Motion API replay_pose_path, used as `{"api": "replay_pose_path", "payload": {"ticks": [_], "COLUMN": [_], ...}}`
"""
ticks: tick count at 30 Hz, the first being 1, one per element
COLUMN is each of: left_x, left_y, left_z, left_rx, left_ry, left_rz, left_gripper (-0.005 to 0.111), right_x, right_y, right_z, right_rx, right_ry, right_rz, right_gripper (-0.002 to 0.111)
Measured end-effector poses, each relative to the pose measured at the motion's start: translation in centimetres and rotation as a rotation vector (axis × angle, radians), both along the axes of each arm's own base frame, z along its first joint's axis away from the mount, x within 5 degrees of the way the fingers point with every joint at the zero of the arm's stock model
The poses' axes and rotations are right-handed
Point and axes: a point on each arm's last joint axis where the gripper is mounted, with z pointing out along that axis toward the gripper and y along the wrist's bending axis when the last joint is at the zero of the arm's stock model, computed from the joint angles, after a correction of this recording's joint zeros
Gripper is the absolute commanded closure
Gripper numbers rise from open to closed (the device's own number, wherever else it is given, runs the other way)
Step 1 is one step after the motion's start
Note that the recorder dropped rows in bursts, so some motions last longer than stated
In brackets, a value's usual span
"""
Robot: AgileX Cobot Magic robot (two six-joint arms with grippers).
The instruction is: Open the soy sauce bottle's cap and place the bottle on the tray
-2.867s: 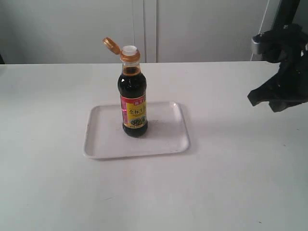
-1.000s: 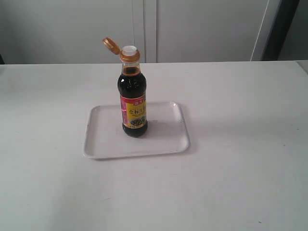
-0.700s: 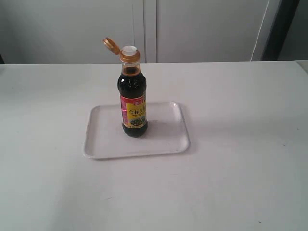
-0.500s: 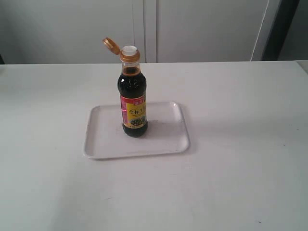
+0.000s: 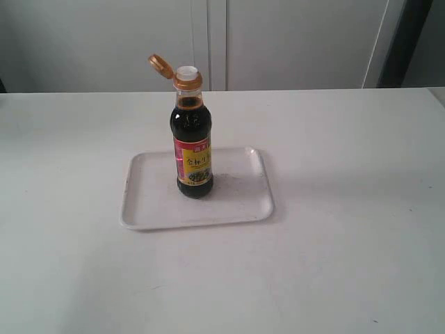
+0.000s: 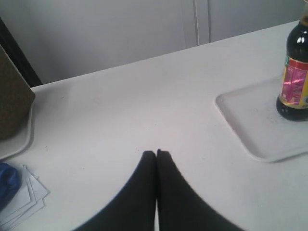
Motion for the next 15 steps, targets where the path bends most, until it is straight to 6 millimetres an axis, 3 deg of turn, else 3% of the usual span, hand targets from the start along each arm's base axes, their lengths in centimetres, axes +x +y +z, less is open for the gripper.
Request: {"api": "replay_pose_path", "payload": {"ticks": [15], "left_x": [-1.2], "left_y": [0.5], "left_z": [-9.0], "left_rx": [-0.072], "left_ry": [0.079], "left_rz": [0.134], "left_gripper": [0.107], "right_x": [0.0], "right_y": [0.0], "right_z": [0.0], "right_rx": [-0.006], "right_ry": [0.000], "right_rz": [0.001], "right_gripper": [0.108]}}
